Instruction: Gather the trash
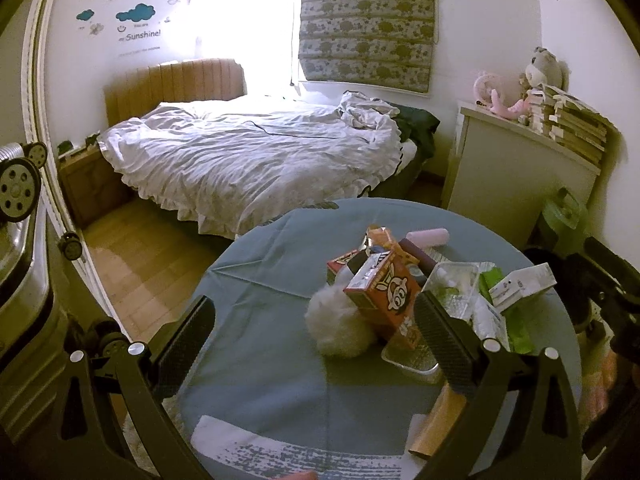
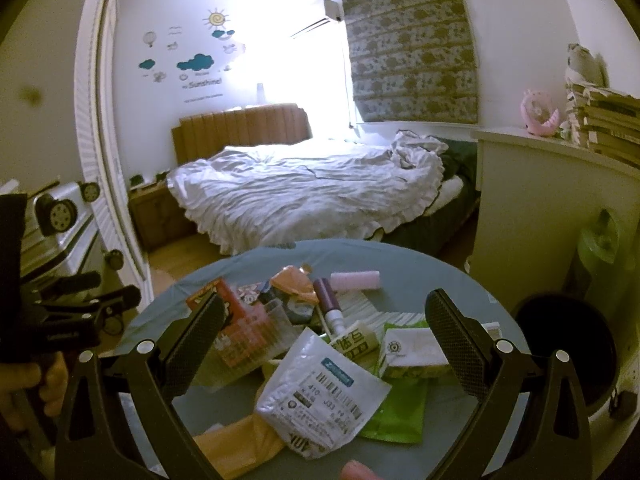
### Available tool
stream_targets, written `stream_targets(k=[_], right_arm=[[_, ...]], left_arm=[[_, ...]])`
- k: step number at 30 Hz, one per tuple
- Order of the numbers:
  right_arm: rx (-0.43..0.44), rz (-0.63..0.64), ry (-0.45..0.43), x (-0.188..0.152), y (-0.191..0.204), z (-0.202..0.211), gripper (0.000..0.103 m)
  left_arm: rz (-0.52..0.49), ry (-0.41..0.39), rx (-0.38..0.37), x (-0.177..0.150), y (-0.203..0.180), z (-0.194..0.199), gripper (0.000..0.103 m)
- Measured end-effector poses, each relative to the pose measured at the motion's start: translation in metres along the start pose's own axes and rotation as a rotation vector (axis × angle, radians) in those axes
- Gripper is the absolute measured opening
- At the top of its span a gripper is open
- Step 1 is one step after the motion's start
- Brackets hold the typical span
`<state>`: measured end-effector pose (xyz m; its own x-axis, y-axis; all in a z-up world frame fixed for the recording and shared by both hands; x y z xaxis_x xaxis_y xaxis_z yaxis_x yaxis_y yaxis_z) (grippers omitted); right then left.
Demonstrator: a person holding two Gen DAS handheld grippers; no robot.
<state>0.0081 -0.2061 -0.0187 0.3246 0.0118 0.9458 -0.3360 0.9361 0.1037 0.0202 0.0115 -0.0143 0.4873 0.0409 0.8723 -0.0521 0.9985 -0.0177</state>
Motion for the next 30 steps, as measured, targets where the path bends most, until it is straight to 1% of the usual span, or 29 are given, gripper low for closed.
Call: stream_targets(k=[10,15,30], right_arm=[[0.002,0.001,-0.005,0.0003,-0.0001,-0.0009,0.099],[0.002,0.001,-0.005,0.0,-0.0002,-0.0001,0.099],[0.001,-0.001,-0.004,-0.0004,0.0,-0.0002,0.099]], left_arm=[[0.0,0.003,-0.009,0.0017,-0.0012,-0.0054,0.098],[-0.005,-0.004,-0.012,-0.0022,-0.001,-0.0018,0.098],[-0.005,0.007,-0.003,-0.0025,-0.0003,-0.0022,0.098]])
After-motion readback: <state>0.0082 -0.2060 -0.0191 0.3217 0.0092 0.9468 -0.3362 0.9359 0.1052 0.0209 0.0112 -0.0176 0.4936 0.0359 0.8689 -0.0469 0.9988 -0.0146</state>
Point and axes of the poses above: each gripper's, at about its wrist camera, not at the fingertips, and z roughly against the way its jaws point, y to its left, x to its top, the point moved 2 cm from there along -z, roughly the way its jaws point, and after that the axes turned 6 degrees about -y, right-handed, at the moved point
